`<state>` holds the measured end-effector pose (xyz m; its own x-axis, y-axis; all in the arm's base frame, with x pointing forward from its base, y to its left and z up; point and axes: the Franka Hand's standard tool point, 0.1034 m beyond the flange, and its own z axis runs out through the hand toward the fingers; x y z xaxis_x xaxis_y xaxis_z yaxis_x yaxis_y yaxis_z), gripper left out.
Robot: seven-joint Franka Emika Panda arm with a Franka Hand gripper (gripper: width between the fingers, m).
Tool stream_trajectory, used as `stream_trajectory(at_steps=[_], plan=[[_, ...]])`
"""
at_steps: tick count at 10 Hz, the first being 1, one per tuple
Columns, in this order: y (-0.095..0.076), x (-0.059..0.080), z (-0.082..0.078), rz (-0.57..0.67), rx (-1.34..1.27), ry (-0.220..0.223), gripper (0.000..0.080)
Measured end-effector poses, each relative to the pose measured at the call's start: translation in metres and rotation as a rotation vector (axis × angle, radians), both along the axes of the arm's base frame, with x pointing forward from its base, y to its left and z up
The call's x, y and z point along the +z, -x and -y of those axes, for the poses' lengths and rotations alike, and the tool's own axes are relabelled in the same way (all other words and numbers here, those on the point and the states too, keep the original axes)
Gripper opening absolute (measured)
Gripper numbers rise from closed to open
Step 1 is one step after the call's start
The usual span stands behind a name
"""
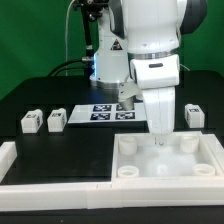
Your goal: Assemble one leg
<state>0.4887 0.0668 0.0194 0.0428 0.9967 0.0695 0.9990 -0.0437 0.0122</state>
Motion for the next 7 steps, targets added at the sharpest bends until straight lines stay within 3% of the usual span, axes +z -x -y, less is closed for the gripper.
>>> stream_trajectory(at_steps=[4, 7], plan=[[0.001, 0.002, 0.0, -0.002, -0.052, 0.0, 0.0649], [0.022, 0.04, -0.011, 0.017, -0.269, 0.014, 0.0649]])
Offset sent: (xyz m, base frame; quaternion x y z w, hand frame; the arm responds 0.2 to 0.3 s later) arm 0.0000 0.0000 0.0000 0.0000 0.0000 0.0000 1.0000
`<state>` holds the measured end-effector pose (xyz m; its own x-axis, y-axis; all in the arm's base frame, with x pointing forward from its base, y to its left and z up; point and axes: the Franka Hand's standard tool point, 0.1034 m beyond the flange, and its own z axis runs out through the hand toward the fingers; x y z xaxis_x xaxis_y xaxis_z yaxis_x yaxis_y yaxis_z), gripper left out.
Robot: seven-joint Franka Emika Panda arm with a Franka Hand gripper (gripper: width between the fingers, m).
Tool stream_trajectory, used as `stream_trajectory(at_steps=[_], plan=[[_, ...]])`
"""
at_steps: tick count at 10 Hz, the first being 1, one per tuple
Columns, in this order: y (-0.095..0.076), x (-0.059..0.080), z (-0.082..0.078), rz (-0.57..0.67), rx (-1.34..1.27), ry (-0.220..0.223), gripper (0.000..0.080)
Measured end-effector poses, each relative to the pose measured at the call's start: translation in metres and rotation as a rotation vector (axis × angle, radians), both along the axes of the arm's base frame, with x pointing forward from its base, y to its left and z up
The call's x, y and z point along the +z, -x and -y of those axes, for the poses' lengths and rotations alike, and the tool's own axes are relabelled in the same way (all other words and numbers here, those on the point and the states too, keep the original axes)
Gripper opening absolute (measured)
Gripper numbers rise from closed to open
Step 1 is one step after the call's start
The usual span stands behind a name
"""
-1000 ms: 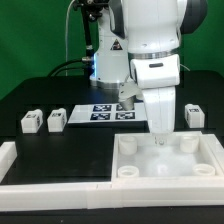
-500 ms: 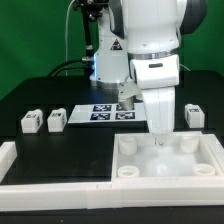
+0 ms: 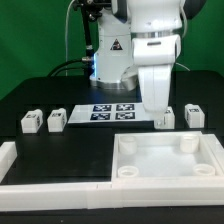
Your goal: Assemble one leg
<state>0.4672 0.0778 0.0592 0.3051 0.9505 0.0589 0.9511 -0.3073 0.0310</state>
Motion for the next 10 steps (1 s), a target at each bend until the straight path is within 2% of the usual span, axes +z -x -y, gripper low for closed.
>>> stream_trajectory(at_steps=[1, 3, 4, 5, 6, 7, 8, 10], plan=[[0.006, 0.008, -0.012, -0.002, -0.163, -0.007, 0.0649], [0.019, 0.008, -0.043, -0.017, -0.462, -0.034, 0.0649], [0.02, 0.005, -0.048, -0.024, -0.566, -0.048, 0.0649], [0.017, 0.001, -0.041, -0.019, -0.607, -0.062, 0.0649], [0.017, 0.001, -0.041, -0.03, -0.739, -0.074, 0.0649], [0.019, -0.001, -0.046, -0.044, -0.836, -0.081, 0.0649], [0.027, -0.009, -0.058, -0.078, -1.015, -0.085, 0.0649], [0.035, -0.009, -0.077, -0.111, -1.26, -0.096, 0.0649]])
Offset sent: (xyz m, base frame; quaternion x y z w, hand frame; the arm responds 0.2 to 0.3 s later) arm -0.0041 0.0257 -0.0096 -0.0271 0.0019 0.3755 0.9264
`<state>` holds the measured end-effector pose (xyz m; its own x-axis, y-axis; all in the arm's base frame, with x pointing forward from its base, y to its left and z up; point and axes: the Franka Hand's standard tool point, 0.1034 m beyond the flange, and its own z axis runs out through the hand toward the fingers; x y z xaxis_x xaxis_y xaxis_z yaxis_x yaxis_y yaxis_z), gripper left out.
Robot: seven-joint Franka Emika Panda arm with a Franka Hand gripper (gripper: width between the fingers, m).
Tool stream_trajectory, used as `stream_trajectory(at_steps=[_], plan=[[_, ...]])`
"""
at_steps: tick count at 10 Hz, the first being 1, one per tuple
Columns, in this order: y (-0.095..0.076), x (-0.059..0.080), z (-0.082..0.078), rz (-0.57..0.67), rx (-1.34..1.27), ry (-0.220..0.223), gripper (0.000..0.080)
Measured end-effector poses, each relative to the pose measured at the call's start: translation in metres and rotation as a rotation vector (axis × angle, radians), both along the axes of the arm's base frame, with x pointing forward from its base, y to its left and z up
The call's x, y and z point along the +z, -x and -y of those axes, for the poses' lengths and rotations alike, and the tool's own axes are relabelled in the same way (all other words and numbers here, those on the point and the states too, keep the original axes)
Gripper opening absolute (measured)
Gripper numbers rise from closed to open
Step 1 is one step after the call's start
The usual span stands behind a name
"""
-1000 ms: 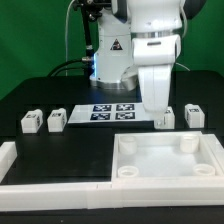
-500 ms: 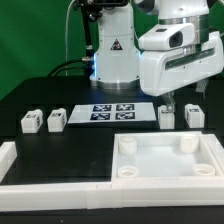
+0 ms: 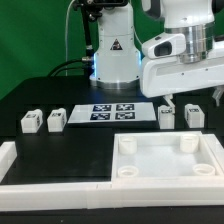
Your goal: Assemble one leg
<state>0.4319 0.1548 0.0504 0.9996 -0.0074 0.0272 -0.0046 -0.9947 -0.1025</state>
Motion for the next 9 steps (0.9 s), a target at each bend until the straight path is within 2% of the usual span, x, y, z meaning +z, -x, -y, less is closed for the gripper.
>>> stream_trajectory(at_steps=[1, 4, 5, 7, 9], plan=[[0.006, -0.001, -0.013, -0.007, -0.016, 0.0, 0.0649], [0.007, -0.002, -0.013, -0.018, 0.011, 0.004, 0.0649], [0.018, -0.003, -0.008, -0.165, 0.043, 0.03, 0.0649], [0.022, -0.008, -0.012, -0.324, 0.043, 0.048, 0.0649], [0.034, -0.014, -0.005, -0.525, 0.066, 0.067, 0.0649]])
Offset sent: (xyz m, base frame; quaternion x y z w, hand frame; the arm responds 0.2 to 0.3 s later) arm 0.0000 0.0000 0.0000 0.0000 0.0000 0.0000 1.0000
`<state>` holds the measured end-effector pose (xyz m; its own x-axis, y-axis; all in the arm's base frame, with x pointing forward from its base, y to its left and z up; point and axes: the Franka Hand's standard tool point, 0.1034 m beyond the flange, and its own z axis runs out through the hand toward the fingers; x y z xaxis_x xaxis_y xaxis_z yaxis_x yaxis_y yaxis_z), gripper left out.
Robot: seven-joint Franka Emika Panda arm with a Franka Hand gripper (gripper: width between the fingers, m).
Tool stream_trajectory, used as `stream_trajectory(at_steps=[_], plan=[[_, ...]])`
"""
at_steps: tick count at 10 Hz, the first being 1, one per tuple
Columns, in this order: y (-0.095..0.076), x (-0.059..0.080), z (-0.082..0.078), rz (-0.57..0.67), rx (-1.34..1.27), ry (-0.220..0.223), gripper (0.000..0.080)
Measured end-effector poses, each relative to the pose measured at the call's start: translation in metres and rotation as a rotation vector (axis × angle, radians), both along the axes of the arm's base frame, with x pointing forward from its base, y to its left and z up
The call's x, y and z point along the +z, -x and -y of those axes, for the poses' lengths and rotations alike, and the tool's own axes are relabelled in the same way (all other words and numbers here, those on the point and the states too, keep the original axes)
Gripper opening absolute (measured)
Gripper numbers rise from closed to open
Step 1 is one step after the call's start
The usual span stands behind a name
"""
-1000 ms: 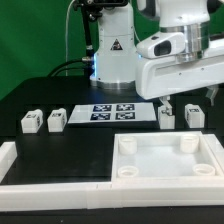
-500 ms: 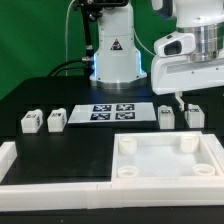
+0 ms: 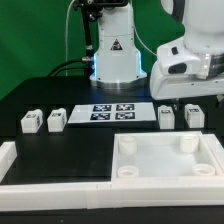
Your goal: Assemble one leg
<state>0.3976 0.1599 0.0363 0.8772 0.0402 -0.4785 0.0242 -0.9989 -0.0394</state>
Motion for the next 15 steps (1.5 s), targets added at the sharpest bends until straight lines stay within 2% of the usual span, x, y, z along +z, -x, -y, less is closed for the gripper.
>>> stream_trajectory(at_steps=[1, 2, 3, 4, 6, 8, 13, 15], plan=[[-0.001, -0.002, 0.001, -0.1, 0.0, 0.009, 0.0649], [-0.004, -0.005, 0.002, -0.148, 0.005, 0.006, 0.0649], [0.001, -0.003, 0.004, -0.252, 0.012, 0.016, 0.0649], [-0.004, -0.007, 0.002, -0.256, 0.01, 0.012, 0.0649], [-0.004, -0.008, 0.001, -0.257, 0.005, 0.016, 0.0649], [0.003, -0.013, -0.006, -0.28, -0.008, 0.031, 0.0649], [0.014, -0.027, -0.007, -0.302, -0.013, 0.036, 0.0649], [0.014, -0.027, -0.007, -0.302, -0.012, 0.036, 0.0649]])
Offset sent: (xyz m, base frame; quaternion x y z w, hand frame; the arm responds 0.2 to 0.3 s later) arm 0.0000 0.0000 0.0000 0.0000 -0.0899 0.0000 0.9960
